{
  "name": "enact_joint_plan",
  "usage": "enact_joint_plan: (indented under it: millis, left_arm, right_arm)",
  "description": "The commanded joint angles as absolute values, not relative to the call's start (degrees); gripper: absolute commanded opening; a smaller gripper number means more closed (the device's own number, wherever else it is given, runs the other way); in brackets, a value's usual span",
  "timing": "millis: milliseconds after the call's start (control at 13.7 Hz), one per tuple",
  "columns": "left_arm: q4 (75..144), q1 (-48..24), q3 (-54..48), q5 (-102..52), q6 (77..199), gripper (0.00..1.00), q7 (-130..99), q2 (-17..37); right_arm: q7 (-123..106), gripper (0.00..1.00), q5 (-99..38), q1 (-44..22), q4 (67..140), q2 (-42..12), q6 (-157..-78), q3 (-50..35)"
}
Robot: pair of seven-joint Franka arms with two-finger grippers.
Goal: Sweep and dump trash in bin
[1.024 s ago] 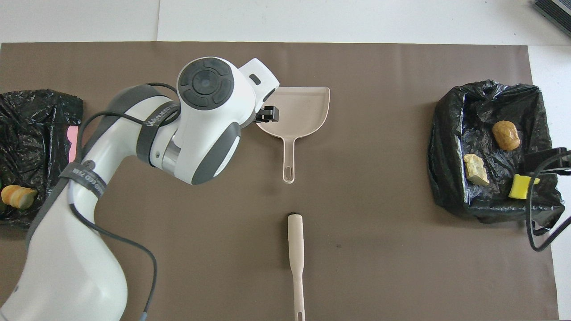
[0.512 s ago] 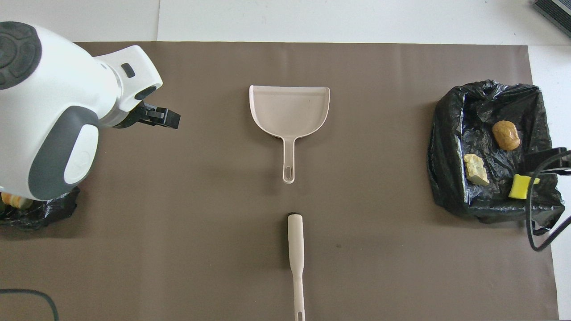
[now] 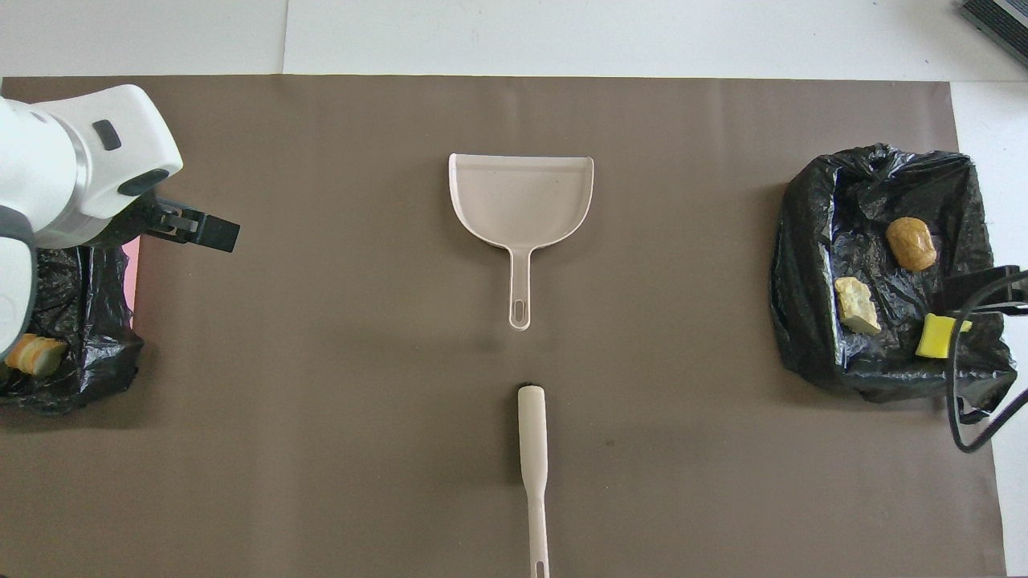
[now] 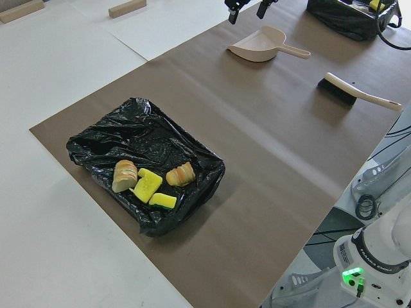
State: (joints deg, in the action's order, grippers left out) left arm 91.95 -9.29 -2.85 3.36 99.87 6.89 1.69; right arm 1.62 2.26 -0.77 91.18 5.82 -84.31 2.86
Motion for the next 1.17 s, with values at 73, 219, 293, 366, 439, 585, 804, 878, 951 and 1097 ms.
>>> enact_joint_plan:
  millis: [73,219,293,366,439,585,804,878,951,1097]
  left_arm:
    - [92.03,-4.14,-2.9,2.21,94.06,1.0,9.83,-1.67]
    - [89.22,-1.86,-2.9,-0.78,93.08,1.0,10.9,-0.62]
    - [87.9,-0.71,-2.81,-1.84,91.86,1.0,10.9,0.34]
    - [86.76,-0.27,-2.81,-1.93,90.02,1.0,11.25,1.22]
    - [85.88,-0.35,-2.81,-1.76,89.39,1.0,12.38,1.4]
    - [86.83,-0.26,-2.9,-1.76,89.82,1.0,13.71,0.53]
    - [87.1,-0.53,-2.99,-1.76,90.53,1.0,13.1,0.44]
    - [87.19,-0.44,-2.99,-1.76,90.44,1.0,13.1,0.35]
    - [87.27,-0.53,-2.99,-1.76,90.44,1.0,13.01,0.35]
    - [87.28,-0.44,-2.99,-1.76,90.35,1.0,13.01,0.35]
  right_arm:
    - [-0.09,1.0,1.76,-0.44,91.14,5.98,-84.55,2.81]
    - [-0.17,1.0,1.76,-0.44,91.14,5.98,-84.55,2.81]
    - [-0.09,1.0,1.76,-0.44,91.14,5.98,-84.55,2.73]
    - [-0.17,1.0,1.76,-0.44,91.14,5.98,-84.55,2.81]
    - [-0.18,1.0,1.76,-0.35,91.14,5.98,-84.55,2.81]
    - [-0.09,1.0,1.76,-0.35,91.14,5.98,-84.55,2.81]
    - [-0.09,1.0,1.76,-0.44,91.14,5.98,-84.55,2.81]
    - [-0.09,1.0,1.76,-0.44,91.14,5.98,-84.55,2.73]
    - [-0.17,1.0,1.76,-0.44,91.14,5.98,-84.55,2.81]
    - [-0.18,1.0,1.76,-0.44,91.14,5.98,-84.55,2.81]
